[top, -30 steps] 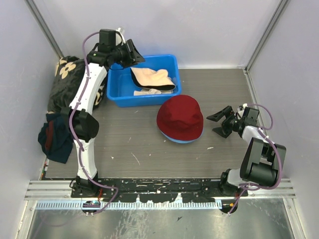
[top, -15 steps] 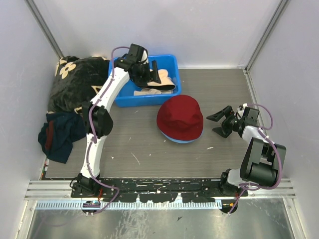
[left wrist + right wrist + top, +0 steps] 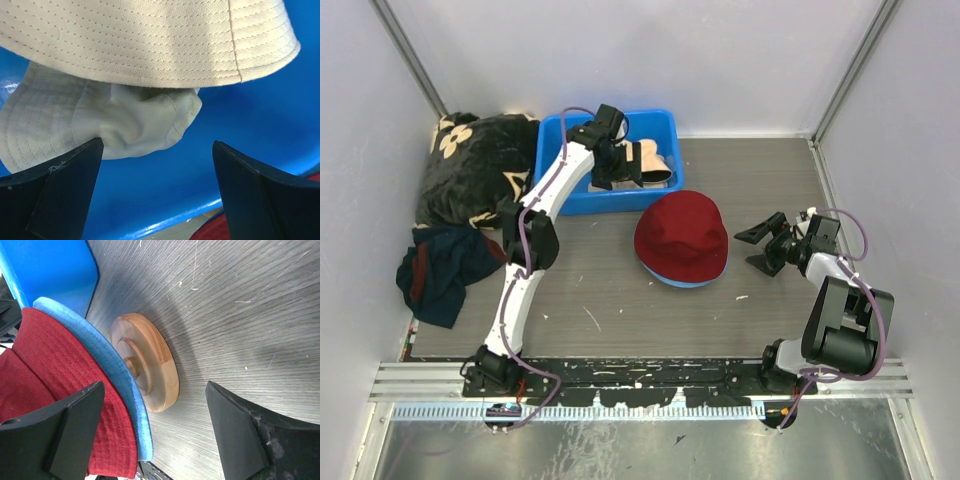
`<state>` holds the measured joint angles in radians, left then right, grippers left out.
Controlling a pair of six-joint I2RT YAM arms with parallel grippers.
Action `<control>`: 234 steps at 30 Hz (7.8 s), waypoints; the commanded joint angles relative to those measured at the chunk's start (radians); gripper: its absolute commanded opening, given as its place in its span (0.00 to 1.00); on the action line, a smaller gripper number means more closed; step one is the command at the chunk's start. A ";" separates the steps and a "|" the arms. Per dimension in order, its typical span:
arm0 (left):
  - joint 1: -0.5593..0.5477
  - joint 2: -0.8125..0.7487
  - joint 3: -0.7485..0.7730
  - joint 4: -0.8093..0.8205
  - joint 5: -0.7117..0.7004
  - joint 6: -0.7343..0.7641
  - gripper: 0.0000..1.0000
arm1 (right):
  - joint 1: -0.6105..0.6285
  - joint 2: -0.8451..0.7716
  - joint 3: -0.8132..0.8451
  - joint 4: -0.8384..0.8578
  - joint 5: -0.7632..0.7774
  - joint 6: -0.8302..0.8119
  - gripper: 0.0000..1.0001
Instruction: Stack the hats
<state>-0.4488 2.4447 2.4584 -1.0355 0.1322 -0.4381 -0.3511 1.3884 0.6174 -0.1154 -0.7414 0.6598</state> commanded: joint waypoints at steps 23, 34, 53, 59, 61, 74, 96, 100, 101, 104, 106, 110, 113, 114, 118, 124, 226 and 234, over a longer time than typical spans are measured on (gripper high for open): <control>-0.032 0.184 0.125 -0.063 -0.168 0.022 0.96 | -0.005 0.003 0.007 0.060 -0.023 -0.012 0.87; -0.028 0.247 0.182 -0.078 -0.193 0.009 0.36 | -0.007 0.000 0.004 0.057 -0.026 -0.011 0.88; 0.047 -0.146 0.077 -0.039 0.012 -0.004 0.00 | -0.006 0.006 0.019 0.073 -0.028 0.011 0.88; 0.070 -0.212 0.073 -0.046 0.064 -0.028 0.00 | -0.005 -0.006 0.020 0.075 -0.032 0.023 0.87; 0.080 -0.221 0.073 -0.045 0.086 -0.045 0.00 | -0.005 -0.015 0.023 0.078 -0.036 0.029 0.87; 0.200 -0.387 -0.005 0.134 0.391 -0.303 0.00 | 0.002 -0.026 0.293 0.022 -0.055 0.074 0.87; 0.076 -0.487 -0.432 1.407 0.564 -1.348 0.00 | 0.209 -0.033 0.448 0.853 -0.045 0.975 0.89; 0.035 -0.472 -0.413 1.442 0.542 -1.395 0.00 | 0.270 -0.011 0.452 0.851 0.001 0.968 0.89; 0.030 -0.470 -0.414 1.450 0.539 -1.405 0.00 | 0.285 -0.005 0.449 0.854 0.015 0.966 0.89; 0.024 -0.468 -0.413 1.470 0.535 -1.427 0.00 | 0.322 0.021 0.449 0.882 0.038 0.970 0.89; 0.023 -0.475 -0.427 1.478 0.535 -1.433 0.00 | 0.336 0.038 0.454 0.895 0.052 0.972 0.89; 0.024 -0.491 -0.466 1.494 0.537 -1.442 0.00 | 0.350 0.067 0.472 0.932 0.073 0.981 0.89; 0.024 -0.507 -0.506 1.504 0.541 -1.444 0.00 | 0.358 0.082 0.488 0.950 0.083 0.988 0.89; 0.024 -0.511 -0.517 1.511 0.541 -1.447 0.00 | 0.361 0.089 0.494 0.953 0.084 0.990 0.89; 0.024 -0.522 -0.541 1.516 0.546 -1.446 0.00 | 0.375 0.111 0.498 0.987 0.097 1.017 0.87; 0.024 -0.525 -0.555 1.528 0.545 -1.454 0.00 | 0.406 0.140 0.515 0.990 0.104 1.015 0.87; 0.036 -0.893 -1.383 1.160 0.736 -0.792 0.51 | 0.239 -0.552 0.122 -0.312 0.043 0.101 0.34; 0.061 -0.884 -1.476 1.174 0.738 -0.763 0.53 | 0.234 -0.505 0.172 -0.295 0.051 0.091 0.52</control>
<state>-0.3874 1.5723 1.0462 0.1242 0.8543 -1.2232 -0.1093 0.8700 0.7231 -0.4374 -0.6827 0.7807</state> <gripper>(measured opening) 0.532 0.484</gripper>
